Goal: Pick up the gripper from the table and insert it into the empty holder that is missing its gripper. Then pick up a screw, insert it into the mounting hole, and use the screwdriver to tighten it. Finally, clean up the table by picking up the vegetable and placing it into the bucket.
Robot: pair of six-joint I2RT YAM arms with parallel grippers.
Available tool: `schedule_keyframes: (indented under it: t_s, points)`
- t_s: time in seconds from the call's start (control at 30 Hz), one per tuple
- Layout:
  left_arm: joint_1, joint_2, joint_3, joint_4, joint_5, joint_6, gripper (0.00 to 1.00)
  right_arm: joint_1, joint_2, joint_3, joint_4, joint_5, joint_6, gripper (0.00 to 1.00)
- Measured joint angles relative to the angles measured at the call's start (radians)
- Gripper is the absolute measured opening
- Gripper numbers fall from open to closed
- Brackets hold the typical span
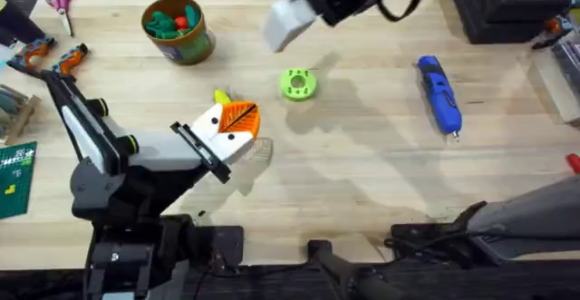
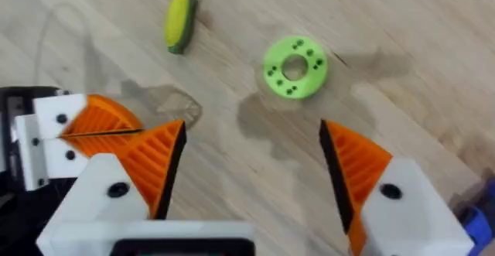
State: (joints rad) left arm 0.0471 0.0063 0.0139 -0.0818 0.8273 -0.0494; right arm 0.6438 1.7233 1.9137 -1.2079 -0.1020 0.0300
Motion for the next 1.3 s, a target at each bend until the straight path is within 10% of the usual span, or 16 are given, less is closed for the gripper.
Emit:
schedule_keyframes:
  t_s: [1.07,1.3]
  points:
    - [0.0,0.0,0.0,0.0,-0.009,0.0,0.009,-0.175,0.0,0.0,-0.145,0.02,0.007,0.994]
    - [0.0,0.0,0.0,0.0,-0.009,0.0,0.009,-0.258,-0.128,-0.17,-0.103,0.037,0.049,0.993]
